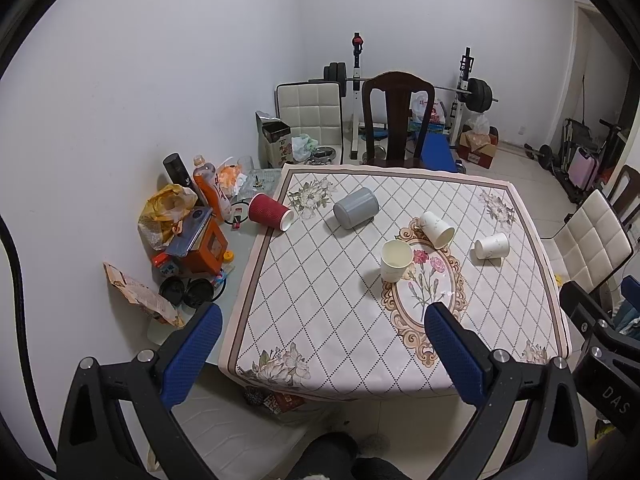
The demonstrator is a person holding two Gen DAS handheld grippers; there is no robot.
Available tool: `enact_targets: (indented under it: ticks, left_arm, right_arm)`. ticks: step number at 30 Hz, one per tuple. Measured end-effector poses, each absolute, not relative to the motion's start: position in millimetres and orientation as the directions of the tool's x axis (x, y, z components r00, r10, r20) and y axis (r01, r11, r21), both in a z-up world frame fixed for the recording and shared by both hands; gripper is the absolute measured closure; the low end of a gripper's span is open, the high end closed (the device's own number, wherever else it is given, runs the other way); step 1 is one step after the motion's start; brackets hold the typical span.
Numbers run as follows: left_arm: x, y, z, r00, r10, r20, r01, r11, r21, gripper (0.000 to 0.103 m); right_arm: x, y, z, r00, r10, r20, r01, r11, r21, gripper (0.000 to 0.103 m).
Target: Flip cup upright
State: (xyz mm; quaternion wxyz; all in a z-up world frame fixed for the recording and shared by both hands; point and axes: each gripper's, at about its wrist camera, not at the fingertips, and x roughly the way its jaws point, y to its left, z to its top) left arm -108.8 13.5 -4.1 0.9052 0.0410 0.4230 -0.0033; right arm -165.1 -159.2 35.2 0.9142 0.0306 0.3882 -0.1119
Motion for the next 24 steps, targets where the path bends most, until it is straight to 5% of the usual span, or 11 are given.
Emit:
enact_targets:
  ticks: [24]
  left_arm:
    - [-110.6, 11.5, 1.5, 0.649, 0.027, -0.760, 0.037, 0.997, 0.067, 0.000]
  right_arm:
    - [-164.8, -153.7, 41.1, 0.680, -0.178, -0.712, 0.220, 0.975, -0.034, 0.000]
